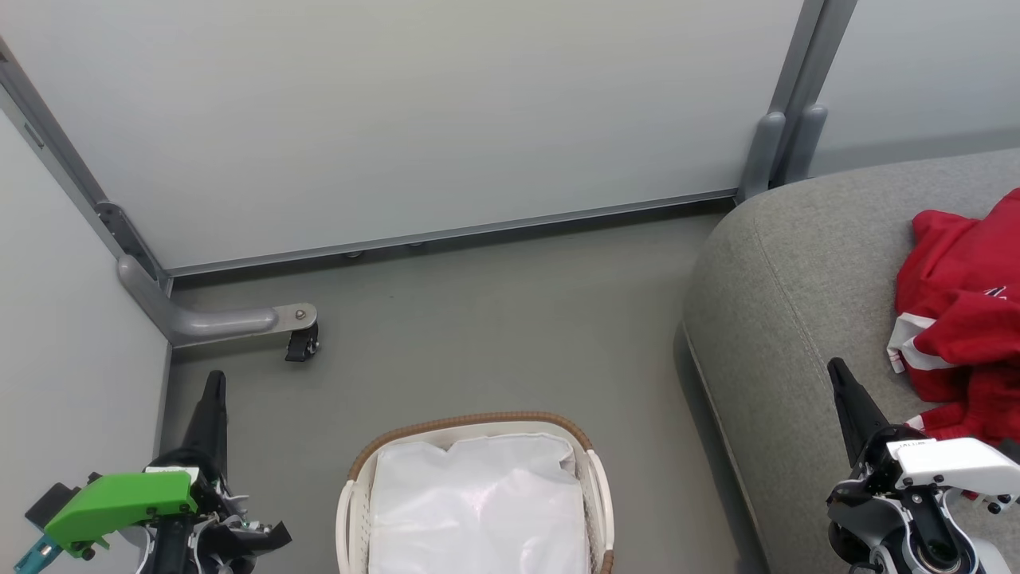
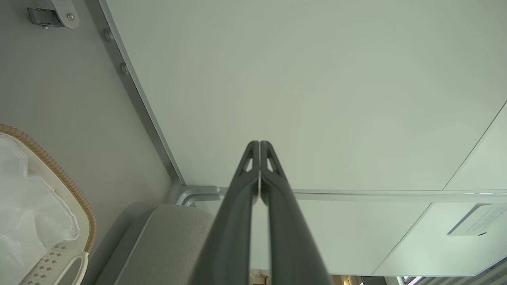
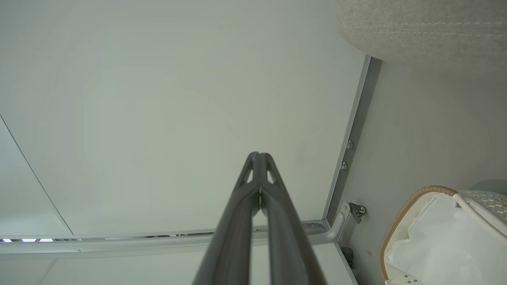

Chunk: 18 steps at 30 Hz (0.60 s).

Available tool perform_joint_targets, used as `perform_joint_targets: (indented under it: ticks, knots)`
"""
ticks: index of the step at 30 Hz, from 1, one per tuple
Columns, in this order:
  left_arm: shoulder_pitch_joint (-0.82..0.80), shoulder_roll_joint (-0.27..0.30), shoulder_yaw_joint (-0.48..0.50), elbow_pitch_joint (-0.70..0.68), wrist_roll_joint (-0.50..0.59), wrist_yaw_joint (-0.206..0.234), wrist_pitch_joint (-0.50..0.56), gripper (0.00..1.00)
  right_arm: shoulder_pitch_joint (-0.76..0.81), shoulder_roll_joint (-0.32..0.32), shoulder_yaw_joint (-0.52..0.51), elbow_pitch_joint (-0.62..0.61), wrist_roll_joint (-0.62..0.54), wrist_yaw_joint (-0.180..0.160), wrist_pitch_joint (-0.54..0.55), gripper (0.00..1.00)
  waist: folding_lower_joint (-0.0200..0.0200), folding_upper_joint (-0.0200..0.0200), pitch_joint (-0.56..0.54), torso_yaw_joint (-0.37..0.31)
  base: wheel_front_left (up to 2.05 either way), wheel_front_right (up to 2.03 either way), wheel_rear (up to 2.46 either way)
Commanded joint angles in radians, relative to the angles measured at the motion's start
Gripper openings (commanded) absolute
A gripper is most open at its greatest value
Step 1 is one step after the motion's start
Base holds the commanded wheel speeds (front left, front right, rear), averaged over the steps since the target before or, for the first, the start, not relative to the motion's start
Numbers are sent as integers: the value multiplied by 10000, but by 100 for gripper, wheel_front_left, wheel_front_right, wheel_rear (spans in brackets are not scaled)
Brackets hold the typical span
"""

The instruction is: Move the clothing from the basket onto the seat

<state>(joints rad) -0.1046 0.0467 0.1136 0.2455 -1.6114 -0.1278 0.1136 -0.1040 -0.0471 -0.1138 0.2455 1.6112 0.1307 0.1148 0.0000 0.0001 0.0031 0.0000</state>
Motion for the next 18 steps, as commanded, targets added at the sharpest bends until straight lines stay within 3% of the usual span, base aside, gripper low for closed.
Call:
perform_joint_targets:
  ticks: [1, 18]
  knots:
    - [-91, 66, 20, -23, -31, -55, 42, 0, -79, -59, -22, -33, 35, 0, 22, 0, 0, -1, 0, 0, 0, 0, 0]
    - [-91, 66, 20, -24, -31, -55, 41, 0, -79, -59, -21, -31, 35, 0, 21, 0, 0, -1, 0, 0, 0, 0, 0]
